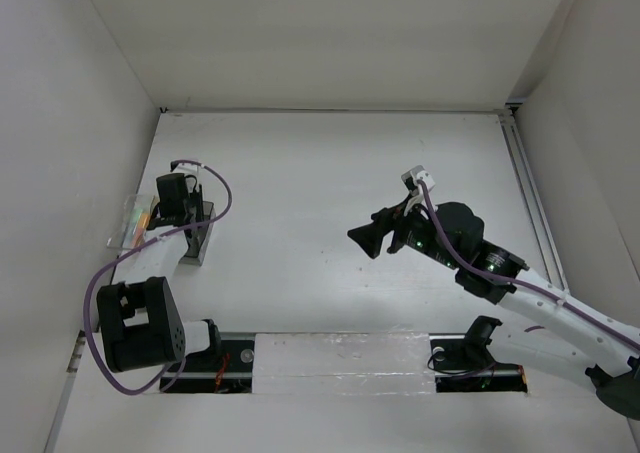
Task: Sort the stationery into containers
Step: Place the scissors in the storage box, then reset both arms
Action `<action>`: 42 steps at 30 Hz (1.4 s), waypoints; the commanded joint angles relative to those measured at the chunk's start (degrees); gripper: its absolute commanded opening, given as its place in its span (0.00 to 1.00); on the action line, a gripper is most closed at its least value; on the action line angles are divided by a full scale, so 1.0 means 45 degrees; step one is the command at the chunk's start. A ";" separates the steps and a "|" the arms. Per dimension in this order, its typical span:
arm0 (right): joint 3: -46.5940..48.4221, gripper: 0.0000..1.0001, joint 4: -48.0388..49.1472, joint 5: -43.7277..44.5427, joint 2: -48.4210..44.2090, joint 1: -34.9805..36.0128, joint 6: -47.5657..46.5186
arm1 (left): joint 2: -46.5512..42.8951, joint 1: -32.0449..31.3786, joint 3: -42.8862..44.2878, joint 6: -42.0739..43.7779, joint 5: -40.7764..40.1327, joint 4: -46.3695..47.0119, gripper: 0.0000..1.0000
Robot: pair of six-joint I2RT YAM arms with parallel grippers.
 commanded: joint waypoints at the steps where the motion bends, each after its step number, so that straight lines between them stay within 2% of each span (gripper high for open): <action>1: -0.0003 0.87 0.0670 -0.0150 -0.0097 -0.0057 -0.0040 | -0.0446 0.0012 0.0629 -0.0160 0.0065 -0.0194 0.30; 6: -0.0003 0.87 0.0787 -0.0266 0.0041 -0.0057 -0.0040 | -0.1540 0.0012 0.1079 -0.0160 0.0337 -0.0450 0.40; 7: -0.0003 0.87 0.0787 -0.0267 0.0041 -0.0057 -0.0040 | -0.1794 0.0012 0.1214 -0.0160 0.0339 -0.0566 0.47; 10: -0.0003 0.87 0.0787 -0.0267 0.0178 -0.0057 -0.0040 | -0.2770 -0.0515 0.1644 -0.0160 0.0513 -0.1073 0.47; 13: -0.0003 0.87 0.0787 -0.0267 0.0295 -0.0057 -0.0040 | -0.4019 -0.0652 0.2347 -0.0549 0.1741 -0.1659 0.49; 14: -0.0003 0.87 0.0787 -0.0267 0.0295 -0.0057 -0.0040 | -0.4390 -0.0652 0.2619 -0.0918 0.2112 -0.1777 0.66; 15: -0.0003 0.87 0.0787 -0.0267 0.0295 -0.0057 -0.0040 | -0.5109 -0.0652 0.2757 -0.1115 0.2812 -0.2049 0.99; 19: 0.0288 0.89 0.0632 0.0101 0.0412 -0.0057 -0.0175 | -0.7120 -0.0652 0.3071 -0.1781 0.4085 -0.2694 1.00; 20: 0.0406 0.99 0.0205 0.0568 0.0528 0.0059 -0.0176 | -0.7554 -0.0652 0.3071 -0.2013 0.4089 -0.2851 1.00; 23: 0.1303 0.99 -0.0967 0.1759 0.0645 0.0196 -0.0292 | -0.9272 -0.0652 0.3071 -0.2463 0.4517 -0.3456 1.00; 27: 0.2711 0.99 -0.3953 0.4766 0.0647 0.0469 -0.0450 | -1.0740 -0.1041 0.3442 -0.3185 0.4401 -0.4667 1.00; 31: 0.3803 0.99 -0.5927 0.6468 0.0023 0.0762 0.0038 | -1.2300 -0.1042 0.2917 -0.4784 0.5005 -0.4475 1.00; 33: 0.4058 0.99 -0.6359 0.6140 -0.0562 0.0920 0.0291 | -1.3778 -0.1042 0.2117 -0.5430 0.4794 -0.3717 1.00; 35: 0.4428 0.99 -0.6985 0.5828 -0.0933 0.1055 0.0408 | -1.4449 -0.1042 0.1764 -0.5861 0.4442 -0.3594 1.00; 39: 0.4743 0.99 -0.7494 0.5458 -0.2163 0.1056 0.0409 | -1.5429 -0.1042 0.2326 -0.6484 0.2708 -0.4630 1.00; 40: 0.4743 0.99 -0.7301 0.5242 -0.2437 0.1056 0.0293 | -1.5700 -0.1042 0.2542 -0.6914 0.1503 -0.5403 1.00; 42: 0.4743 0.99 -0.7299 0.4597 -0.2983 0.1056 0.0175 | -1.6130 -0.1216 0.2700 -0.7152 0.1296 -0.5606 1.00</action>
